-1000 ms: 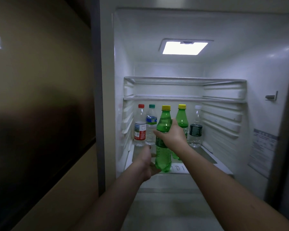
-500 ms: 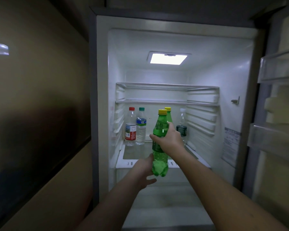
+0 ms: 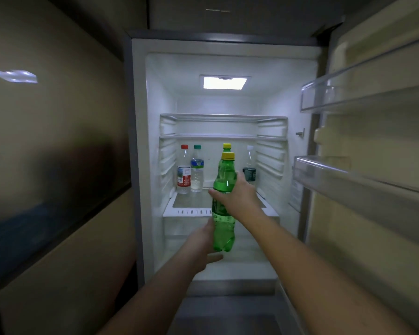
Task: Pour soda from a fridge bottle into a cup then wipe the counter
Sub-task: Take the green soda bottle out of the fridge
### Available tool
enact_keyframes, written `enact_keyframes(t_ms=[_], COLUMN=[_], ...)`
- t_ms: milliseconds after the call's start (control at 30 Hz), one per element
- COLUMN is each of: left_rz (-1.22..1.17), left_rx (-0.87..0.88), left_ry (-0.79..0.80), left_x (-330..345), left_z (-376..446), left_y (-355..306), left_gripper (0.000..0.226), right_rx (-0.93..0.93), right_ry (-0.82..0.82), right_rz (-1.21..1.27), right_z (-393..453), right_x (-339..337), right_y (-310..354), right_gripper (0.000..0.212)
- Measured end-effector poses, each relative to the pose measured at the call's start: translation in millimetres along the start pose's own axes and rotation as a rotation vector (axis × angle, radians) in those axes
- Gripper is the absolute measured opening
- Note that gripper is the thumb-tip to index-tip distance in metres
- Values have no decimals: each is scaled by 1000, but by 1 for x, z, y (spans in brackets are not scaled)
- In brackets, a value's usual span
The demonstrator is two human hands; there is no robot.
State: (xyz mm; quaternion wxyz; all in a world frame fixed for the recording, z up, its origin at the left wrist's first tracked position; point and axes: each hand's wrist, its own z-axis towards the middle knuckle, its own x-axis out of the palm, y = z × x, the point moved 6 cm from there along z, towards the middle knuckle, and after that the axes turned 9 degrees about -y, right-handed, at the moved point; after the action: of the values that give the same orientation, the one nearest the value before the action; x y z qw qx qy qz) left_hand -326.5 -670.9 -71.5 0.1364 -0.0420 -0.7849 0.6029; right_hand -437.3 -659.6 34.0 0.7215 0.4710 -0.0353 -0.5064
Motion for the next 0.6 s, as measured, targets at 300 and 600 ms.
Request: enact_keyframes(t_ms=[300,600], left_rz=[-28,-12], left_rx=[26,40], left_ry=[-19,16], left_x=[-4,-22], left_z=[-80,-140], left_y=[10,16], left_gripper=[31,32], right_rx=[-61,-96], right_ry=[-13,-12], right_rz=[49,78], right_z=[-60,-114], right_x=[-52,-81], right_y=[27,62], right_gripper=[59,55])
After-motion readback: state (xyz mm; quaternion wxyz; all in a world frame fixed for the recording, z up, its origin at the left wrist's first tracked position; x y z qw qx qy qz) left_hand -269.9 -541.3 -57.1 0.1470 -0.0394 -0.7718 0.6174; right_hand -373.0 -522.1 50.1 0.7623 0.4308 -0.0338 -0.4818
